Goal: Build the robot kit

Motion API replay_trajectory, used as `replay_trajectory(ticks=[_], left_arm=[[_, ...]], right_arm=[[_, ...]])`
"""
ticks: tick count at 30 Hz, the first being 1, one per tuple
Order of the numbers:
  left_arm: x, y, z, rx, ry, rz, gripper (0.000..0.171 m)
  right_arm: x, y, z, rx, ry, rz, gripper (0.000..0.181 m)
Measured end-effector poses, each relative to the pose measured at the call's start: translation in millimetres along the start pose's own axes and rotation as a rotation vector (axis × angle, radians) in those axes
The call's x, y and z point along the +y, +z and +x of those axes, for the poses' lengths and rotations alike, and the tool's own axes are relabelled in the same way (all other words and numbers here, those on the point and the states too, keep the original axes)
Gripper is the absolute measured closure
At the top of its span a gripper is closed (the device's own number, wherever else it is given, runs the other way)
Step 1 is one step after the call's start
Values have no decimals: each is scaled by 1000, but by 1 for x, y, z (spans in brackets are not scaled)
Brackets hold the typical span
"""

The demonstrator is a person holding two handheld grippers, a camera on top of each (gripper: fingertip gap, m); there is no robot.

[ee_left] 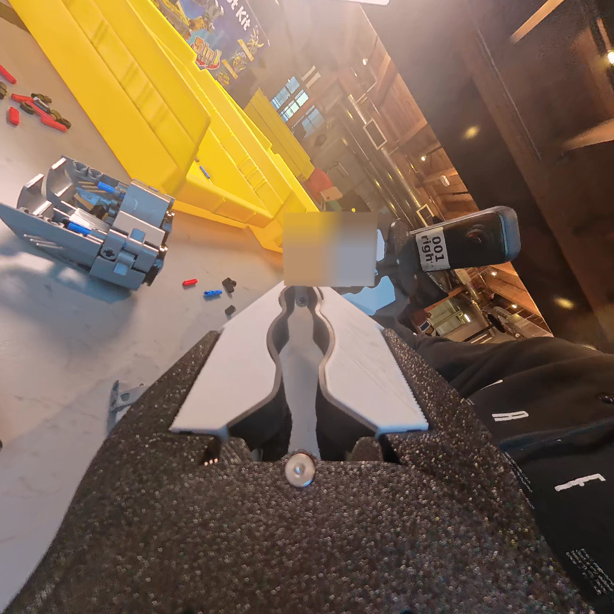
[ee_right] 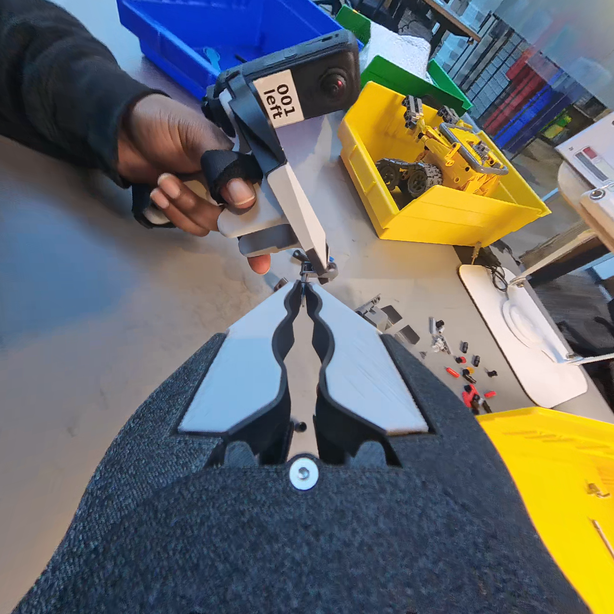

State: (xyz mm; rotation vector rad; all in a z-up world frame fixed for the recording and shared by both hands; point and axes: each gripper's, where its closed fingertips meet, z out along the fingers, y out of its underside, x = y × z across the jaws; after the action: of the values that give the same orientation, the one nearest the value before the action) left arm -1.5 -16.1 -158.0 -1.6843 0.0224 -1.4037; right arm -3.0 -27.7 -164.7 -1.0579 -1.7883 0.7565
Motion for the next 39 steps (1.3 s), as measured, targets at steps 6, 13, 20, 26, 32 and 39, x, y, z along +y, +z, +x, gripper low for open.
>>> replay_trajectory(ticks=[6, 13, 20, 26, 32, 39], left_arm=[[-5, 5, 18, 129, -92, 76, 166], [-18, -1, 33, 178, -61, 132, 165], [-31, -11, 45, 282, -91, 191, 165], [-26, -8, 51, 313, -92, 170, 165], [-26, -7, 53, 330, -104, 171, 165], [-26, -10, 62, 369, -71, 139, 155]], right_arm=[[-24, -2, -3, -37, 127, 163, 181], [-49, -20, 4, 12, 96, 292, 181], [-53, -36, 11, 52, 77, 344, 164], [-53, -26, 8, 70, 63, 313, 171], [-50, -26, 8, 58, 77, 315, 178], [-56, -32, 9, 61, 84, 375, 179]])
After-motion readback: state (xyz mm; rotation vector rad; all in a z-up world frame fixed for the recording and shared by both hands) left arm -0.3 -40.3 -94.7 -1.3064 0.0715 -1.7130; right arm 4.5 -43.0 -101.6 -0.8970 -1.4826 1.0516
